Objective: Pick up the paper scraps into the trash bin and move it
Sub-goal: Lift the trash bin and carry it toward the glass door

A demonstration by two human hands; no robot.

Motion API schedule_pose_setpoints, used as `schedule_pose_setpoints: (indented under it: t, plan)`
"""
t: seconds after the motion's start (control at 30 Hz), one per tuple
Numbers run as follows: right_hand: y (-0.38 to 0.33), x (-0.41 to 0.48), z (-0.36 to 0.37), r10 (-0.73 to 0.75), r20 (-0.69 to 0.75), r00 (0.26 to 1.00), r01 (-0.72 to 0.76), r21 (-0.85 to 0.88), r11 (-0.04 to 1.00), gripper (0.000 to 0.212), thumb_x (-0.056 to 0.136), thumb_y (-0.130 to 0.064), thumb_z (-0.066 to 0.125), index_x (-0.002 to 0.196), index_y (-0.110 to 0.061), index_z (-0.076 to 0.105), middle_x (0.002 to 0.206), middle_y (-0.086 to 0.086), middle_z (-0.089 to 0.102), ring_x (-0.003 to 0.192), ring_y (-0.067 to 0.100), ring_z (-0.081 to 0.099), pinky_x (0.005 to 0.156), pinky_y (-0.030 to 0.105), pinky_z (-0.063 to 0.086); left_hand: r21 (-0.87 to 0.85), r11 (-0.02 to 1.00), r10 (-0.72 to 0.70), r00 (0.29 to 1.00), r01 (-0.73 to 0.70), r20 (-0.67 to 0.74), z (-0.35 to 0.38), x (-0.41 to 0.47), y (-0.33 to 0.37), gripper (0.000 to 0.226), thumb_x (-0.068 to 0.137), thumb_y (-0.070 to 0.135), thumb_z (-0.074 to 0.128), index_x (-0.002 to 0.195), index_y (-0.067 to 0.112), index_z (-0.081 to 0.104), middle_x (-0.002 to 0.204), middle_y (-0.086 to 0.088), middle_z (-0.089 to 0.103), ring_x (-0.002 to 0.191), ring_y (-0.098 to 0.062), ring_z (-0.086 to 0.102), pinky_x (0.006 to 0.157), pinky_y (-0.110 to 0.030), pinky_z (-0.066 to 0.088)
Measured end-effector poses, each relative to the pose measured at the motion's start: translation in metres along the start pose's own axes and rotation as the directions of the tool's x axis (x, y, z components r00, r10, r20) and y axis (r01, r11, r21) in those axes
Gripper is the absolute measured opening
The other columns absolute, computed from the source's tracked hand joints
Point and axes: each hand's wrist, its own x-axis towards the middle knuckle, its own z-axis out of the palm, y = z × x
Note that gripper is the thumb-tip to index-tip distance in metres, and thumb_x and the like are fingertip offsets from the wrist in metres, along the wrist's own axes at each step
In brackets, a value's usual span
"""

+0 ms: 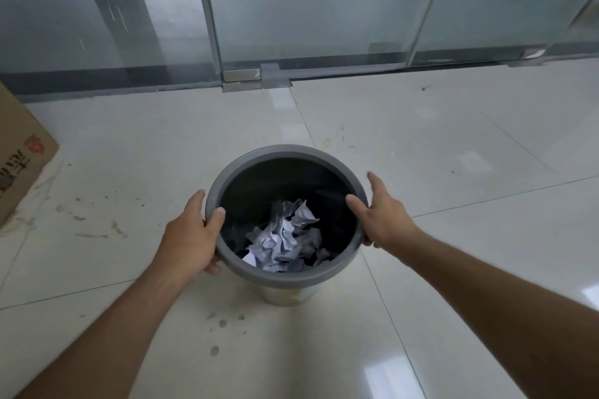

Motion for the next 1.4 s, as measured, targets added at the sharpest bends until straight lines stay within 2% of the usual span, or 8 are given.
schedule_pose_setpoints:
  t: [0.17, 0.27, 0.47, 0.67, 0.8, 1.07, 1.23, 1.4]
  plan:
    - [0.005, 0.002, 0.010, -0.047, 0.010, 0.999, 0.047, -0.028, 0.999, 0.049, 0.095, -0.024, 0.037, 0.141, -0.029, 0.023, 0.099, 0.016, 0.060, 0.075, 0.031, 0.059, 0.072, 0.042, 0.054, -0.042, 0.997, 0.063, 0.996, -0.066, -0.058, 0.016, -0.002, 0.003, 0.031, 0.101, 0.025, 0.040, 0.131, 0.029, 0.046, 0.078, -0.011, 0.064, 0.044, -0.020, 0.057, 0.034, -0.021, 0.045]
    - [0.005, -0.007, 0.008, -0.065, -0.016, 0.998, 0.064, -0.044, 0.997, 0.043, 0.094, -0.015, 0.036, 0.135, -0.025, 0.030, 0.092, 0.014, 0.058, 0.076, 0.032, 0.054, 0.073, 0.036, 0.046, -0.068, 0.996, 0.047, 0.997, -0.052, -0.066, 0.017, -0.008, 0.004, 0.030, 0.102, 0.024, 0.040, 0.131, 0.028, 0.046, 0.080, -0.009, 0.063, 0.053, -0.020, 0.058, 0.036, -0.023, 0.043]
    - [-0.060, -0.062, -0.054, -0.067, 0.068, 0.995, 0.069, -0.027, 0.997, 0.036, 0.095, -0.018, 0.034, 0.129, -0.029, 0.033, 0.089, 0.014, 0.066, 0.074, 0.029, 0.063, 0.070, 0.041, 0.054, -0.062, 0.998, -0.011, 0.999, 0.007, -0.053, -0.054, -0.063, 0.057, 0.033, 0.103, 0.021, 0.041, 0.135, 0.026, 0.047, 0.083, -0.007, 0.063, 0.061, -0.018, 0.060, 0.040, -0.019, 0.046]
    - [-0.223, -0.124, -0.193, -0.097, 0.138, 0.986, 0.102, -0.025, 0.994, 0.038, 0.095, -0.021, 0.032, 0.132, -0.028, 0.030, 0.094, 0.015, 0.065, 0.080, 0.031, 0.062, 0.074, 0.042, 0.054, -0.087, 0.996, -0.043, 0.996, 0.036, -0.080, -0.222, -0.118, 0.208, 0.025, 0.102, 0.018, 0.040, 0.119, 0.030, 0.055, 0.067, -0.003, 0.058, 0.049, -0.014, 0.053, 0.035, -0.019, 0.039]
    - [-0.359, -0.160, -0.317, -0.183, 0.118, 0.976, 0.179, 0.043, 0.983, 0.037, 0.093, -0.018, 0.037, 0.129, -0.028, 0.036, 0.094, 0.012, 0.065, 0.079, 0.028, 0.061, 0.074, 0.039, 0.052, -0.069, 0.998, -0.005, 0.986, -0.006, -0.164, -0.358, -0.144, 0.346, 0.021, 0.100, 0.023, 0.042, 0.106, 0.037, 0.057, 0.061, -0.004, 0.061, 0.047, -0.021, 0.055, 0.039, -0.032, 0.043]
    - [-0.605, -0.225, -0.550, -0.383, -0.021, 0.924, 0.383, 0.097, 0.919, 0.047, 0.091, -0.018, 0.049, 0.137, -0.022, 0.043, 0.113, 0.015, 0.064, 0.100, 0.037, 0.062, 0.080, 0.036, 0.051, -0.080, 0.991, 0.076, 0.957, -0.103, -0.280, -0.582, -0.210, 0.585, 0.024, 0.101, 0.027, 0.044, 0.122, 0.035, 0.053, 0.076, -0.016, 0.071, 0.049, -0.025, 0.065, 0.040, -0.029, 0.051]
    - [-0.672, -0.254, -0.628, -0.448, -0.072, 0.891, 0.454, 0.110, 0.884, 0.052, 0.090, -0.020, 0.047, 0.141, -0.023, 0.039, 0.100, 0.020, 0.067, 0.054, 0.028, 0.058, 0.037, 0.024, 0.042, -0.085, 0.975, 0.164, 0.918, -0.207, -0.361, -0.648, -0.257, 0.668, 0.017, 0.101, 0.027, 0.044, 0.113, 0.030, 0.056, 0.076, -0.010, 0.068, 0.049, -0.019, 0.063, 0.038, -0.027, 0.050]
    - [-0.692, -0.272, -0.652, -0.461, -0.092, 0.883, 0.470, 0.153, 0.869, 0.053, 0.089, -0.019, 0.045, 0.141, -0.024, 0.039, 0.097, 0.018, 0.064, 0.054, 0.026, 0.054, 0.035, 0.023, 0.039, -0.077, 0.964, 0.204, 0.894, -0.254, -0.398, -0.667, -0.279, 0.690, 0.018, 0.101, 0.027, 0.045, 0.115, 0.028, 0.056, 0.072, -0.009, 0.066, 0.044, -0.013, 0.056, 0.036, -0.021, 0.043]
